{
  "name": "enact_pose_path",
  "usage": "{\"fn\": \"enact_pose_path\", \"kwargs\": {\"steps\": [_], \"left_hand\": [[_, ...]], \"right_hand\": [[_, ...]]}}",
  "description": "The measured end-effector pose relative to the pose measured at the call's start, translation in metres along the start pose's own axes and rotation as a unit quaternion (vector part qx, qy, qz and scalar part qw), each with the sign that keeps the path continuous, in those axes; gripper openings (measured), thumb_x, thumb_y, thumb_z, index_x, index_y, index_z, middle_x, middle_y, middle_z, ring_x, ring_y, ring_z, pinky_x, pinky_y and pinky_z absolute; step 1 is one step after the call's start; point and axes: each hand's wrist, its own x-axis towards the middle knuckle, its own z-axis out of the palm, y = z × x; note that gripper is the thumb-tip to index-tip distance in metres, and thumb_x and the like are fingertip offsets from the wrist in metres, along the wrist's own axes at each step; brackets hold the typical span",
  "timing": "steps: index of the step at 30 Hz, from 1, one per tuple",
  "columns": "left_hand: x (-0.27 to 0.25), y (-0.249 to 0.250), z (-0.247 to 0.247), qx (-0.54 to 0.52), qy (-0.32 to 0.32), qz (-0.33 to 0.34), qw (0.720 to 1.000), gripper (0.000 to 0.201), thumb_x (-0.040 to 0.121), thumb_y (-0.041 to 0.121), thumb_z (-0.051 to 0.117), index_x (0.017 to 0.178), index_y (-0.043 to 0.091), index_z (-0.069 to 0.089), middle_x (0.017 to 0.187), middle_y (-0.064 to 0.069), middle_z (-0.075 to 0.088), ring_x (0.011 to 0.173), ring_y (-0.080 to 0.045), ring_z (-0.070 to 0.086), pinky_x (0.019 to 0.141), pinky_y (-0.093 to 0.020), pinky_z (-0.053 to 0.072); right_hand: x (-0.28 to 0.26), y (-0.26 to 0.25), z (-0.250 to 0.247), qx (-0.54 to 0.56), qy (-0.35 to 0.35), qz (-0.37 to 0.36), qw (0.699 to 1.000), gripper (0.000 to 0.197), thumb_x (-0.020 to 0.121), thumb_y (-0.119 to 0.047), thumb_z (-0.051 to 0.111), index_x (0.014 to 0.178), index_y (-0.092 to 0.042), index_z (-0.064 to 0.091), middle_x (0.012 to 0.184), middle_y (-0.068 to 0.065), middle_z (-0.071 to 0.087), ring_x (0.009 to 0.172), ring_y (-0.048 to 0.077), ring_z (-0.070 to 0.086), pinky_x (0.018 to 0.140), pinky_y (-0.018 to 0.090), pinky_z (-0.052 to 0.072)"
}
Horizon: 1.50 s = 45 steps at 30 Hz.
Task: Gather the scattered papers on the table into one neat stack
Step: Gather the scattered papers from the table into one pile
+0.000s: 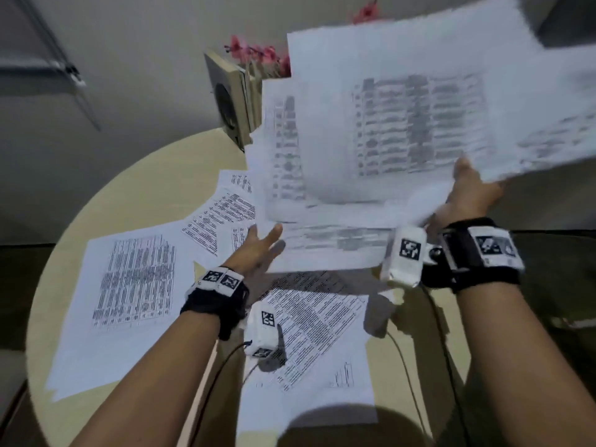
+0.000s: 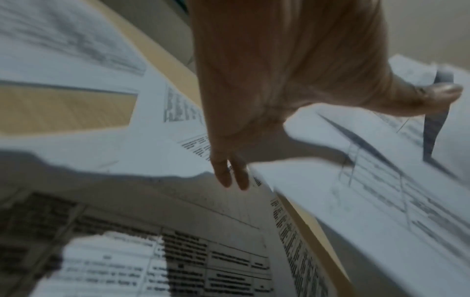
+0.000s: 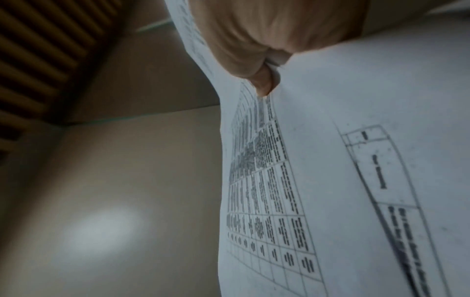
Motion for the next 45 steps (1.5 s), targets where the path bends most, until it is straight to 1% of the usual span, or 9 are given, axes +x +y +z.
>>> {"fn": "enact_pose_path", "kwargs": {"steps": [4,10,15,20,22,24,29,36,45], "left_hand": [[-0.004,-0.013,-0.002,-0.118,0.061,-0.009,0.991,0.038,0.089,0.019,0.058,0.123,0.003,0.054,0.077,-0.009,0.077,0.059,-0.012,0.073,0.05,-0.023,0.056],[-0.004,-0.054,-0.041,0.141,0.199,-0.1,0.965,0.048,0.088,0.024,0.064,0.101,-0.022,0.057,0.052,-0.025,0.059,0.054,-0.022,0.042,0.063,-0.029,0.035],[-0.01,-0.06,-0.079,0.253,0.209,-0.115,0.938,0.042,0.087,0.03,0.058,0.054,0.008,0.043,0.055,-0.013,0.046,0.045,-0.021,0.04,0.049,-0.021,0.034],[-0.019,-0.038,-0.079,0.366,0.106,-0.14,0.914,0.037,0.093,0.04,0.051,0.071,0.01,0.046,0.046,-0.005,0.05,0.05,-0.018,0.038,0.054,-0.025,0.029],[-0.017,-0.035,-0.07,0.378,0.067,-0.151,0.911,0.047,0.093,0.042,0.05,0.114,0.001,0.053,0.095,-0.015,0.072,0.082,-0.028,0.057,0.071,-0.03,0.039],[-0.014,-0.034,-0.057,0.372,0.06,-0.151,0.914,0.072,0.091,0.042,0.052,0.146,0.006,0.023,0.149,-0.017,0.037,0.128,-0.032,0.044,0.097,-0.037,0.037],[0.001,-0.043,-0.029,0.286,0.098,-0.059,0.951,0.029,0.08,0.036,0.067,0.075,0.013,0.049,0.064,-0.005,0.044,0.065,-0.019,0.045,0.056,-0.027,0.028],[-0.011,-0.043,-0.046,0.275,0.032,-0.132,0.952,0.037,0.078,0.03,0.073,0.099,0.002,0.06,0.071,-0.025,0.06,0.061,-0.029,0.055,0.062,-0.029,0.045],[-0.005,-0.082,-0.072,0.037,0.309,-0.137,0.94,0.054,0.084,0.022,0.067,0.122,-0.013,0.052,0.108,-0.029,0.064,0.086,-0.031,0.06,0.076,-0.045,0.05]], "right_hand": [[-0.013,0.079,-0.027,-0.124,-0.034,0.121,0.984,0.023,0.089,-0.021,0.062,0.108,-0.016,0.051,0.083,-0.005,0.048,0.086,0.015,0.049,0.085,0.023,0.041],[-0.022,0.161,-0.071,-0.232,-0.025,0.259,0.937,0.054,0.08,-0.022,0.07,0.121,0.003,0.046,0.101,0.01,0.049,0.087,0.023,0.049,0.072,0.033,0.044],[0.014,0.132,-0.099,-0.321,-0.038,0.15,0.934,0.022,0.087,-0.024,0.061,0.074,-0.016,0.045,0.079,0.004,0.05,0.065,0.022,0.047,0.081,0.032,0.042],[0.036,0.095,-0.1,-0.447,-0.209,0.168,0.853,0.035,0.089,-0.024,0.061,0.06,-0.013,0.044,0.054,0.004,0.053,0.047,0.015,0.051,0.073,0.038,0.05],[0.031,0.091,-0.091,-0.504,-0.263,0.135,0.812,0.051,0.089,-0.022,0.062,0.05,-0.016,0.03,0.025,-0.006,0.034,0.022,0.006,0.031,0.05,0.029,0.029],[0.024,0.093,-0.082,-0.511,-0.3,0.119,0.797,0.054,0.088,-0.018,0.063,0.051,-0.019,0.025,0.019,-0.005,0.023,0.018,0.003,0.021,0.043,0.025,0.025],[0.008,0.126,-0.071,-0.527,-0.364,0.11,0.76,0.05,0.079,-0.012,0.072,0.051,-0.017,0.031,0.026,-0.008,0.034,0.026,0.007,0.034,0.046,0.019,0.03],[0.027,0.145,-0.09,-0.501,-0.207,0.088,0.836,0.033,0.08,-0.004,0.067,0.109,0.007,0.057,0.096,0.013,0.056,0.085,0.024,0.053,0.074,0.03,0.039],[0.026,0.14,-0.112,-0.438,-0.178,0.172,0.864,0.032,0.084,-0.019,0.068,0.073,-0.02,0.038,0.027,-0.003,0.04,0.038,0.017,0.044,0.043,0.024,0.035]]}}
